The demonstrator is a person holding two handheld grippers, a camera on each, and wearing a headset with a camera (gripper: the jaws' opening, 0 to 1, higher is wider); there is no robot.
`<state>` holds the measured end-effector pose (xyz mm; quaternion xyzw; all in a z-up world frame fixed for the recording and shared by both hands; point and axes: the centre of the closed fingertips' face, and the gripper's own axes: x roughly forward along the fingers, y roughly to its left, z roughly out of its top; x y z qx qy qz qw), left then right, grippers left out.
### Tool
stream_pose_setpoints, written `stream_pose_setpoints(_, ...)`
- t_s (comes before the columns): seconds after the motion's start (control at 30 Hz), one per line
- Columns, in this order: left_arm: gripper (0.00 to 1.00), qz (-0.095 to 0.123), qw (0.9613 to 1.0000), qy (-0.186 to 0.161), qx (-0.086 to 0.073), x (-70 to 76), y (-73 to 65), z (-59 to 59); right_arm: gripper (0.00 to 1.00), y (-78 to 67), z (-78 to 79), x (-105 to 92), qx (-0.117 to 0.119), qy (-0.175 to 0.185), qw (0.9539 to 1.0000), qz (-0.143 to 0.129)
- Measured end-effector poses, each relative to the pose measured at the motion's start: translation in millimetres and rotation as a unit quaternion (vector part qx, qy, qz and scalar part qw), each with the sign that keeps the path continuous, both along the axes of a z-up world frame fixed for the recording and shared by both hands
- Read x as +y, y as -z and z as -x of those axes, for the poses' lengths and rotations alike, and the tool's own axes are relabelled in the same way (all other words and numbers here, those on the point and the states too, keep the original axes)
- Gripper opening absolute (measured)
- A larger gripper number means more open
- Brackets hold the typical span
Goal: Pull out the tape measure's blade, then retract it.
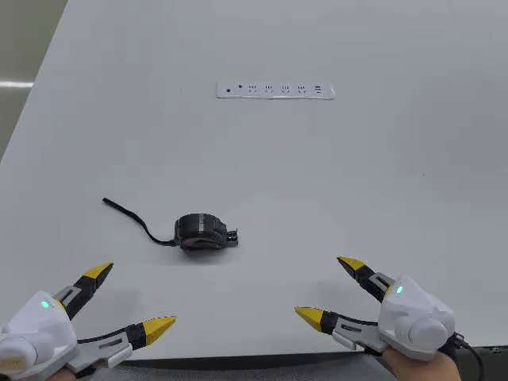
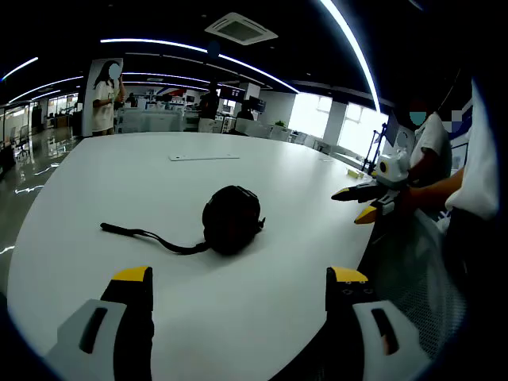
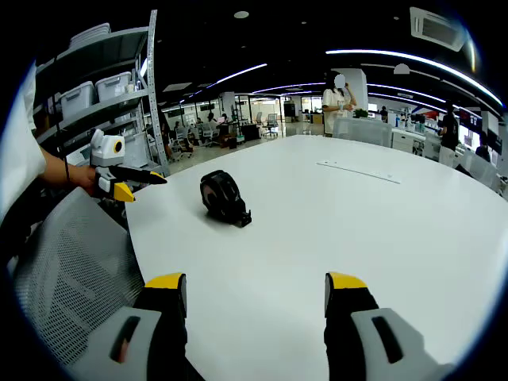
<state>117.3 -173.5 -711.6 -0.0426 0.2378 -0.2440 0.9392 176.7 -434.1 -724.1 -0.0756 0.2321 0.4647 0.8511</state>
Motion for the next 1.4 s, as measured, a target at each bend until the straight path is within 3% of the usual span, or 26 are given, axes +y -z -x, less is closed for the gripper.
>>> stream_pose_setpoints(0.63,0.89,0.003,1.0000,-0.002,0.005,-0.8,9.1,1.2,0.71,3.5,1.7,0.1,0.000,-0.002,1.0000,0.007)
stream_pose_setpoints(0.73,0.89,-0.005,1.0000,0.005,0.005,-4.2,12.4,3.1,0.71,2.8,-0.4,-1.6,-0.001,0.004,1.0000,0.004)
stream_pose_setpoints(0.93,0.89,0.005,1.0000,-0.002,0.006,-3.8,11.1,2.0,0.71,4.7,1.2,-0.7,0.002,0.001,1.0000,0.005)
stream_pose_setpoints(1.4,0.89,-0.005,0.9999,0.011,0.008,-6.3,11.4,1.9,0.71,2.6,4.5,3.1,0.006,-0.007,1.0000,-0.002)
